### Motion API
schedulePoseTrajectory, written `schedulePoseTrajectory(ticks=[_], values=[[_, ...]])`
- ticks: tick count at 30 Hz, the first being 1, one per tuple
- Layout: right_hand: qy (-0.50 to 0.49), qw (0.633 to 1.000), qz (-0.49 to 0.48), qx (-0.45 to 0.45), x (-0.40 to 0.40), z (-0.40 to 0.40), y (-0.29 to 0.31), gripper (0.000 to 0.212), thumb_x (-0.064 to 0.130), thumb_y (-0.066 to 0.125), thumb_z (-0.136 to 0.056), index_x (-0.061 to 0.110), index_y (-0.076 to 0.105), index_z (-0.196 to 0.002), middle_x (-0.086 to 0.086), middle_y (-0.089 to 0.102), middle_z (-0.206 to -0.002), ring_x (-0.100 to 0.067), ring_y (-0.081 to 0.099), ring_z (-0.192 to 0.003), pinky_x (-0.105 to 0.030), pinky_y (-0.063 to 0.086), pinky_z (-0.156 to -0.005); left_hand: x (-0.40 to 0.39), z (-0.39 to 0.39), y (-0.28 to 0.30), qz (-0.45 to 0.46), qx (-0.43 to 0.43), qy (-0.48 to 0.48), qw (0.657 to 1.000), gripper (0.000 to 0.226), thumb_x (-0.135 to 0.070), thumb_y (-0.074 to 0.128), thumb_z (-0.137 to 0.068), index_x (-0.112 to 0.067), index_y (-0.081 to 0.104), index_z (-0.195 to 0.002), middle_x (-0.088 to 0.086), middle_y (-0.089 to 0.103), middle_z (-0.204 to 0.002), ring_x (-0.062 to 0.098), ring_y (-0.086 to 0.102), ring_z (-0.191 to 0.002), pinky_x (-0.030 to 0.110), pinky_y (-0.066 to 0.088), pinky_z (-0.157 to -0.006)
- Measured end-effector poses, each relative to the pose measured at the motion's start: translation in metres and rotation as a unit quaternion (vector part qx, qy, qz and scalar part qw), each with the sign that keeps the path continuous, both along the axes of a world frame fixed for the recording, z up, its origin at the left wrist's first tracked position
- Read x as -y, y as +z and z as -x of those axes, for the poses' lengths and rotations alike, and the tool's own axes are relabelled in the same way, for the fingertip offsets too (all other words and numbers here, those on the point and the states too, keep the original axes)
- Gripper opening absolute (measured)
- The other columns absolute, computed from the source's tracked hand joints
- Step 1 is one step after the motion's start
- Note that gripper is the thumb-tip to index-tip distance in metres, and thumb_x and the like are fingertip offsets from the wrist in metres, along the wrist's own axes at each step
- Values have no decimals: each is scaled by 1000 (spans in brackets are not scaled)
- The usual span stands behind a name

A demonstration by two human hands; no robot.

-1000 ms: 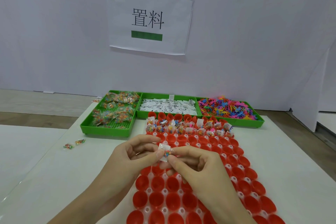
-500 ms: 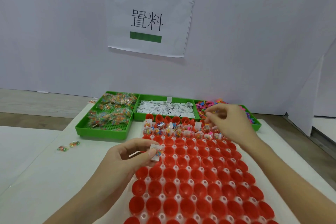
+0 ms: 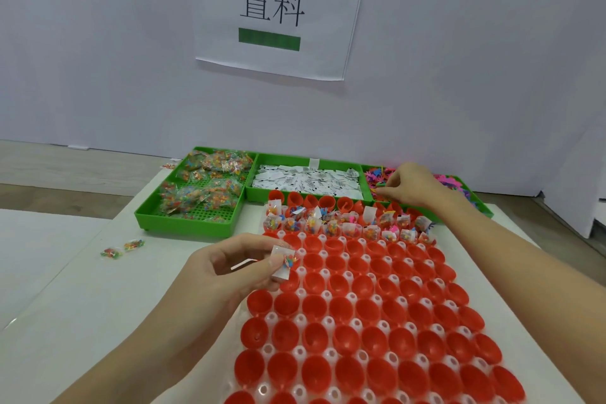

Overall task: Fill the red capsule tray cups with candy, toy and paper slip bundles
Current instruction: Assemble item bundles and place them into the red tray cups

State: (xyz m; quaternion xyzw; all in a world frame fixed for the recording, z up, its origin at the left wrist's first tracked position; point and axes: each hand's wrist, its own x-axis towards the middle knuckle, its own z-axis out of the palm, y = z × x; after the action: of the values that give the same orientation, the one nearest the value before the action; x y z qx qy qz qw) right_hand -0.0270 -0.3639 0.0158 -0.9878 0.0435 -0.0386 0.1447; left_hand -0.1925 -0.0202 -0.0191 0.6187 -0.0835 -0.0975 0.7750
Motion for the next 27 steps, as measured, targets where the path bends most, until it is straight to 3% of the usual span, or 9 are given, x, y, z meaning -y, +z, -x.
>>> schedulePoseTrajectory(ticks=[3,6,10,15,20,27], values=[[-10,999,-39,-12,-4,-4,-1,21,28,82,-85,7,82,-90,-7,77,-90,-14,62,-76,-28,47,-71,0,1,2,7,0,4,1000,27,-23,83,-74,-9,80,-98,12,74,-94,19,72,-83,23,59,-79],[-15,998,-62,-13,-5,-3,1,13,14,80,-86,6,82,-96,-10,77,-100,-16,64,-86,-29,49,-80,-1,1,4,5,-4,11,1000,27,-23,83,-73,-10,80,-97,11,74,-92,20,70,-80,23,59,-78],[-24,997,-77,-13,-1,1,3,11,11,79,-86,6,82,-95,-10,77,-99,-18,68,-91,-31,53,-79,-4,1,7,-2,-4,8,1000,31,-22,91,-72,-11,80,-99,11,73,-93,23,69,-80,24,59,-78],[-20,996,-88,-3,2,4,0,7,13,75,-88,10,82,-89,-8,77,-92,-14,65,-78,-23,46,-58,-3,2,8,-6,1,4,1000,37,-28,91,-71,-10,79,-102,16,74,-98,23,70,-86,26,59,-80],[-12,994,-104,-21,3,2,-3,20,31,80,-87,11,82,-89,-6,76,-87,-17,67,-84,-30,50,-71,-4,0,6,-7,4,8,1000,47,-38,89,-64,-10,80,-101,15,74,-100,22,71,-86,27,59,-80],[-6,996,-72,-46,-3,-6,6,17,22,82,-85,10,82,-96,-6,77,-101,-15,64,-94,-30,47,-81,-6,-4,3,-6,3,10,1000,49,-37,89,-65,-10,79,-104,17,73,-102,24,71,-85,27,59,-80]])
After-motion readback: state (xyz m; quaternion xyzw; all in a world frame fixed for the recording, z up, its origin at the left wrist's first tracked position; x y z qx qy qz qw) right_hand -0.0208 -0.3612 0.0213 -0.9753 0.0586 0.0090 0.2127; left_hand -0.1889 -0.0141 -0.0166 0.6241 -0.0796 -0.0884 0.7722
